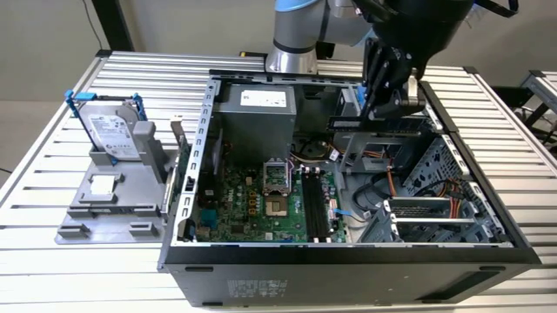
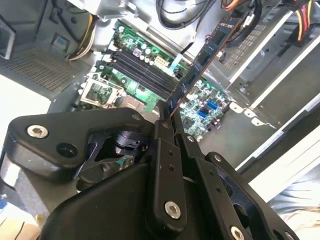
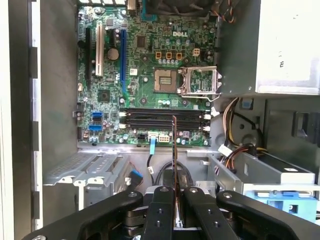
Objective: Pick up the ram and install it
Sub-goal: 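Pick up the ram and move it above insertion slot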
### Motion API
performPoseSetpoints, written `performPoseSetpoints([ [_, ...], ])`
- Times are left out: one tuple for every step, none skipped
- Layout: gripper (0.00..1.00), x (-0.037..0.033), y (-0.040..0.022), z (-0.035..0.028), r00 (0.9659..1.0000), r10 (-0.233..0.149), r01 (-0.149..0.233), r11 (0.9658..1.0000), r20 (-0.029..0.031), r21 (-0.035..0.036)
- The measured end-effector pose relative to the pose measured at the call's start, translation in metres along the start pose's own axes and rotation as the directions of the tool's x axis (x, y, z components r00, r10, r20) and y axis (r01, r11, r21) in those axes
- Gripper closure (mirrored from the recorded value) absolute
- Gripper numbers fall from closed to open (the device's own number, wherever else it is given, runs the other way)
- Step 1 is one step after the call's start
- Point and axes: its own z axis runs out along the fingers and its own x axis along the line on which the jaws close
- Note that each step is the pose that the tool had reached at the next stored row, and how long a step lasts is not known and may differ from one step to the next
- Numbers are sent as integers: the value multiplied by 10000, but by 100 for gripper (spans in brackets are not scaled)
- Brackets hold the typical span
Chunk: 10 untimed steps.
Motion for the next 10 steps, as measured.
performPoseSetpoints([
  [100, -18, 7, 1, 10000, 0, 0, 10000, 0, 0],
  [100, -34, 13, 1, 10000, 0, 0, 10000, 0, 0],
  [100, -47, 19, 2, 10000, 1, -1, 10000, 0, 0],
  [100, -57, 24, 3, 10000, -1, 1, 10000, 0, 0],
  [100, -63, 27, 3, 10000, 0, 0, 10000, 0, 0],
  [100, -67, 29, 4, 10000, 0, 0, 10000, 0, 1],
  [100, -70, 32, 4, 10000, 0, 0, 10000, 0, 0],
  [100, -76, 37, 5, 10000, 0, 0, 10000, 0, 0],
  [100, -83, 42, 5, 10000, 1, -1, 10000, 0, 0],
  [100, -88, 47, 5, 10000, 2, -2, 10000, -1, 0],
])
